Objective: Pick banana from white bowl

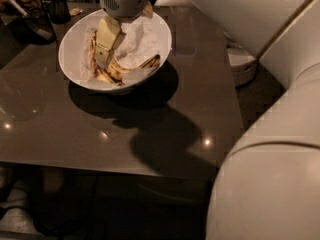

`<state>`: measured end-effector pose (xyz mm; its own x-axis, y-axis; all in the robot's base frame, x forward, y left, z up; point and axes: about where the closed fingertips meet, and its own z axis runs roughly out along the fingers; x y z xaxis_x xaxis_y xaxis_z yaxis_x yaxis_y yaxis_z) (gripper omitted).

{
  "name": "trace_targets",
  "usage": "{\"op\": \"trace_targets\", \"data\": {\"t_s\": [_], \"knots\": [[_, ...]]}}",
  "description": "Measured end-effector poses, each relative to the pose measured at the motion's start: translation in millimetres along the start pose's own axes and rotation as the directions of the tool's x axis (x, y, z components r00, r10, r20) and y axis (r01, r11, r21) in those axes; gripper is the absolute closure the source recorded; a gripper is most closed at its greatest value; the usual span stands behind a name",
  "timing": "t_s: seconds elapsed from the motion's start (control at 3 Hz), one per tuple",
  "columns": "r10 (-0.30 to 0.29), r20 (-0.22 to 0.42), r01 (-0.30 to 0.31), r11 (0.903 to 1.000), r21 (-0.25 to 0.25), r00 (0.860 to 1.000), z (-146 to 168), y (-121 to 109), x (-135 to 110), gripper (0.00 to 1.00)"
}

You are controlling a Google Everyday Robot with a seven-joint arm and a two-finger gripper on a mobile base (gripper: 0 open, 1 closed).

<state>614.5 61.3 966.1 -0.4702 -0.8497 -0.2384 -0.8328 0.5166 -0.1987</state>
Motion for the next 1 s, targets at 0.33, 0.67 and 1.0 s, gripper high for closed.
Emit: {"op": "trace_targets", "data": {"t_s": [0.33, 0.67, 1.0], "knots": [[0.027, -0.023, -0.027, 0.9996, 0.01, 0.999, 7, -6, -3, 0.1], [0.032, -0.035, -0.032, 0.9994, 0.014, 0.999, 13, -9, -7, 0.2], [0.028, -0.039, -0.028, 0.9994, 0.019, 0.999, 17, -10, -11, 0.24]]}}
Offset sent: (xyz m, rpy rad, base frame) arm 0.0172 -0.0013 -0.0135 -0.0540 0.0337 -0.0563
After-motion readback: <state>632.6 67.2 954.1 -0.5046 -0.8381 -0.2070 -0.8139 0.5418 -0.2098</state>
